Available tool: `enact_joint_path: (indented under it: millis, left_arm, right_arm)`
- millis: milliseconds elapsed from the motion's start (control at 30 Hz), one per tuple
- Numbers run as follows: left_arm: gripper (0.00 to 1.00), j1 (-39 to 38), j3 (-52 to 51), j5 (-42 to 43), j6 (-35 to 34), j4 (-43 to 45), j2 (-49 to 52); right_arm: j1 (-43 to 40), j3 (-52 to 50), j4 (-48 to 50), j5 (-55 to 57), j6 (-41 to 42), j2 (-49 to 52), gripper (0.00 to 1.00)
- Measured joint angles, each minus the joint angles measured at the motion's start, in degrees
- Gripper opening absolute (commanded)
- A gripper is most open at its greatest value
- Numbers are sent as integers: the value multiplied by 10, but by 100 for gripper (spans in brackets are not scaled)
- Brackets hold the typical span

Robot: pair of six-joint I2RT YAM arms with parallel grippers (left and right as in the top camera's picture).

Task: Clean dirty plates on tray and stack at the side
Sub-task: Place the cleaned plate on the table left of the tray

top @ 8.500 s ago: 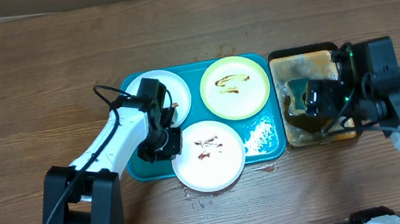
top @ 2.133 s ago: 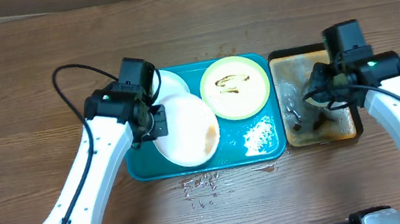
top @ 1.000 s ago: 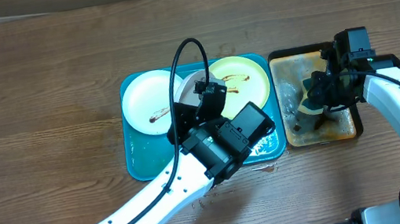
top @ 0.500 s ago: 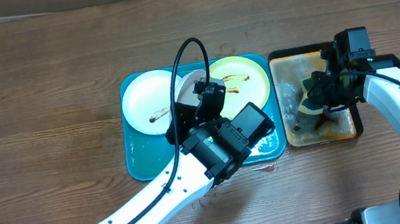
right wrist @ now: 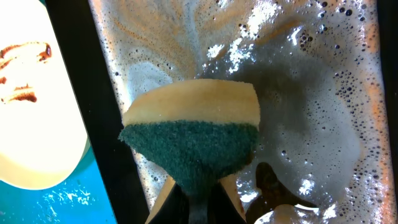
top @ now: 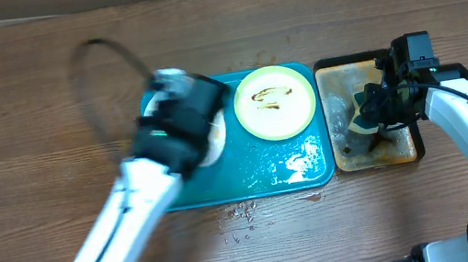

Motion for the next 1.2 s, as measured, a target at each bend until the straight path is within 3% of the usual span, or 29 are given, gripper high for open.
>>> enact_joint_path:
  millis: [267,467,733,1000,1033,1100,1133,1200]
  left_arm:
    - [4,289,9,229,35,6,-23]
    - [4,456,9,304,36,16,4]
    - [4,561,9,330,36,71,93]
    - [4,587,9,331,36,78,162]
    - [10,587,9,331,36,75,169]
    - [53,587,9,331,35,67,176]
    - [63,587,9,331,37,64,177]
    - [68,587,9,332,38,57,177]
  right_arm:
    - [0,0,-2,0,0,0,4]
    - [0,0,-2,0,0,0,4]
    - [0,0,-8,0,0,0,4]
    - [0,0,-10,0,0,0,4]
    - [0,0,-10,0,0,0,4]
    - [0,0,-10,0,0,0,4]
    - [0,0,-10,0,0,0,4]
    - [0,0,-11,0,0,0,4]
